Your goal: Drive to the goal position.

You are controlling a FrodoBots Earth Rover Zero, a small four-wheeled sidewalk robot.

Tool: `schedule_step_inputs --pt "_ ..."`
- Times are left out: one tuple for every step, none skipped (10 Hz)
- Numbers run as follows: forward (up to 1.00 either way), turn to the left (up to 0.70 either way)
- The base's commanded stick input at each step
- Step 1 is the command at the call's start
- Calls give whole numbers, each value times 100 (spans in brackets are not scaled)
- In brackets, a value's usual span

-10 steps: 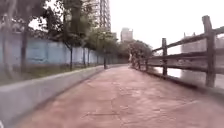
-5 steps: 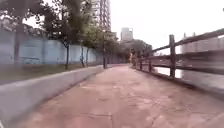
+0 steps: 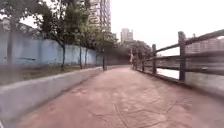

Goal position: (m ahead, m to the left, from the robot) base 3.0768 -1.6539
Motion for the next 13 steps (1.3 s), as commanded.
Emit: schedule_step_inputs --pt "100 0" --pt "100 0" --pt "100 0" --pt "100 0" --pt "100 0" --pt "100 0" --pt "100 0" --pt "100 0" --pt "100 0" --pt "100 0" --pt "100 0" --pt "100 0" --pt "100 0"
